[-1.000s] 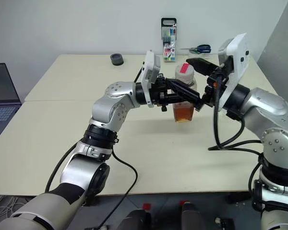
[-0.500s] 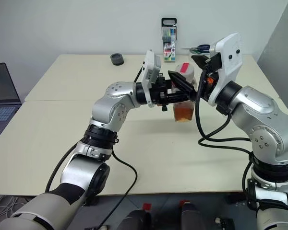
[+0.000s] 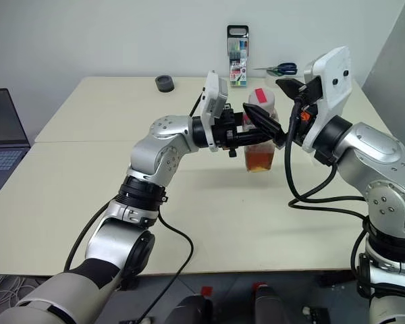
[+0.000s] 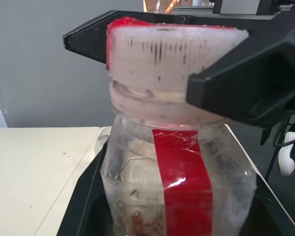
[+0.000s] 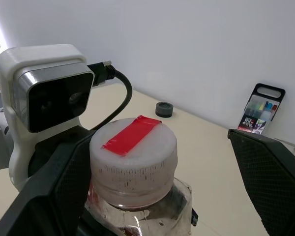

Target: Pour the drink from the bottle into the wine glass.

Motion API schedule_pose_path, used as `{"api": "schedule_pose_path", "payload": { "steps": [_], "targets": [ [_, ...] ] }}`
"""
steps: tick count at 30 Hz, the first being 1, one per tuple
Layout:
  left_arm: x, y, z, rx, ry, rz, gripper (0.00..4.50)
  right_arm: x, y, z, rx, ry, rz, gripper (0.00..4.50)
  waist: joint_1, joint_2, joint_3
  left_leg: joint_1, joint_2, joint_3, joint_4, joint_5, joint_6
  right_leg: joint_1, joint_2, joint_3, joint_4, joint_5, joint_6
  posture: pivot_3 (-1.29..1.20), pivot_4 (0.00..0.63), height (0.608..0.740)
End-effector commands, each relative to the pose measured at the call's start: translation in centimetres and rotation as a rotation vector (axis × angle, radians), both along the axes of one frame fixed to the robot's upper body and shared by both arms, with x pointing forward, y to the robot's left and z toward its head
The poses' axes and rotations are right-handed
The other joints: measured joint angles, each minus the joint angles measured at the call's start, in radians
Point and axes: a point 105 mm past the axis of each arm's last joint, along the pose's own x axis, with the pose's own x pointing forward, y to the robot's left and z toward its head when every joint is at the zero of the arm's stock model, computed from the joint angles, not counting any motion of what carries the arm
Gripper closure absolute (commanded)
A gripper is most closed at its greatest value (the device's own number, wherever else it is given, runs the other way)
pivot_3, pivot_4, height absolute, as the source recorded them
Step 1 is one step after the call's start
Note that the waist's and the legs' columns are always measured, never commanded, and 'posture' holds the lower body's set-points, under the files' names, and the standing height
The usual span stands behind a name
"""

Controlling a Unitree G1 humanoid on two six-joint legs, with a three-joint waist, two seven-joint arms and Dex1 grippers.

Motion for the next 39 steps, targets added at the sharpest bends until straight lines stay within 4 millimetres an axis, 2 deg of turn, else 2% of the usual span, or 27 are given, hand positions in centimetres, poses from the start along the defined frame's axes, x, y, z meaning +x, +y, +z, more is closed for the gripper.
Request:
{"api": "schedule_pose_path", "payload": {
  "steps": [1, 10, 16, 22, 32, 39],
  "targets": [
    [-0.6, 0.1, 1.6, -0.048, -0.057, -0.021, 2.71, -0.3, -2.0, 1.4, 0.024, -0.054, -0.078, 0.05, 0.000, 0.000, 0.000, 0.000, 0.000, 0.000, 0.000, 0.000, 0.000, 0.000, 0.000, 0.000, 0.000, 0.000, 0.000, 0.00, 0.150, 0.740],
    [-0.6, 0.2, 1.5, -0.046, -0.054, -0.017, 2.71, -0.4, -2.1, 1.3, 0.024, -0.049, -0.071, 0.05, 0.000, 0.000, 0.000, 0.000, 0.000, 0.000, 0.000, 0.000, 0.000, 0.000, 0.000, 0.000, 0.000, 0.000, 0.000, 0.00, 0.150, 0.740],
    [-0.6, 0.1, 1.5, -0.044, -0.054, -0.018, 2.71, -1.8, 0.6, 1.3, 0.041, -0.052, 0.085, 0.05, 0.000, 0.000, 0.000, 0.000, 0.000, 0.000, 0.000, 0.000, 0.000, 0.000, 0.000, 0.000, 0.000, 0.000, 0.000, 0.00, 0.150, 0.740],
    [-0.6, 0.1, 1.5, -0.041, -0.055, -0.018, 2.71, -1.6, 1.6, 1.4, 0.047, -0.064, 0.109, 0.05, 0.000, 0.000, 0.000, 0.000, 0.000, 0.000, 0.000, 0.000, 0.000, 0.000, 0.000, 0.000, 0.000, 0.000, 0.000, 0.00, 0.150, 0.740],
    [-0.6, 0.2, 1.4, -0.035, -0.054, -0.016, 2.71, -0.4, 0.8, 1.2, 0.047, -0.070, 0.045, 0.05, 0.000, 0.000, 0.000, 0.000, 0.000, 0.000, 0.000, 0.000, 0.000, 0.000, 0.000, 0.000, 0.000, 0.000, 0.000, 0.00, 0.150, 0.740],
    [-0.6, 0.2, 1.3, -0.033, -0.053, -0.015, 2.71, -0.5, -0.8, 0.8, 0.029, -0.059, -0.008, 0.05, 0.000, 0.000, 0.000, 0.000, 0.000, 0.000, 0.000, 0.000, 0.000, 0.000, 0.000, 0.000, 0.000, 0.000, 0.000, 0.00, 0.150, 0.740]
  ]
}}
